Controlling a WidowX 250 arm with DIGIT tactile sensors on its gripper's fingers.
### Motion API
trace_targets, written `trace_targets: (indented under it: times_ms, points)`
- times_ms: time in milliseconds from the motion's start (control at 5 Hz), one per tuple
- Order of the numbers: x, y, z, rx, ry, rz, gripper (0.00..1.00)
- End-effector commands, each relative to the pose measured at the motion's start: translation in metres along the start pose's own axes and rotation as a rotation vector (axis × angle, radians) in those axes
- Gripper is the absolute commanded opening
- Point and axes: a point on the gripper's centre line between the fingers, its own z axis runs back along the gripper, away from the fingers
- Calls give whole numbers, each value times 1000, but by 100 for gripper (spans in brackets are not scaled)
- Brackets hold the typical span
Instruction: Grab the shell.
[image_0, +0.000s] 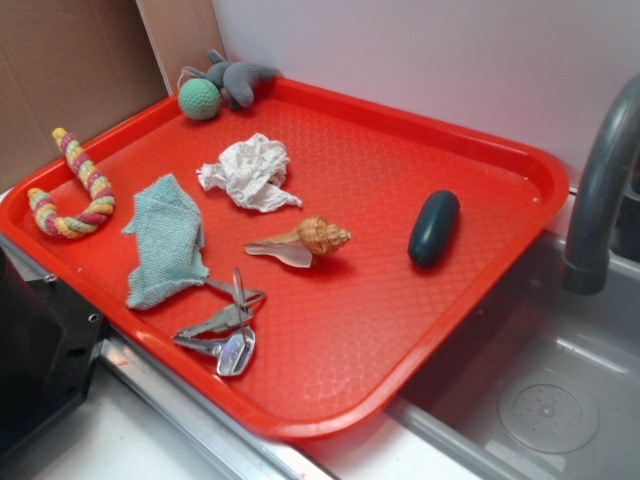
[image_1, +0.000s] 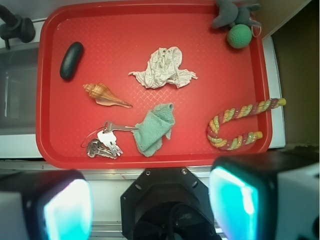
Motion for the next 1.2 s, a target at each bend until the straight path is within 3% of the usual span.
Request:
trace_targets:
  times_ms: [0, 200, 400, 600, 800, 1000]
  points:
    - [0, 0, 0, 0, 0, 0, 100]
    - [27, -49, -55, -24, 10, -249, 100]
    - [52, -75, -113, 8, 81, -502, 100]
    - [60, -83, -155, -13, 56, -752, 100]
    - [60, -84, -173, -76, 29, -919, 100]
    - [60, -83, -191, -81, 29, -951, 100]
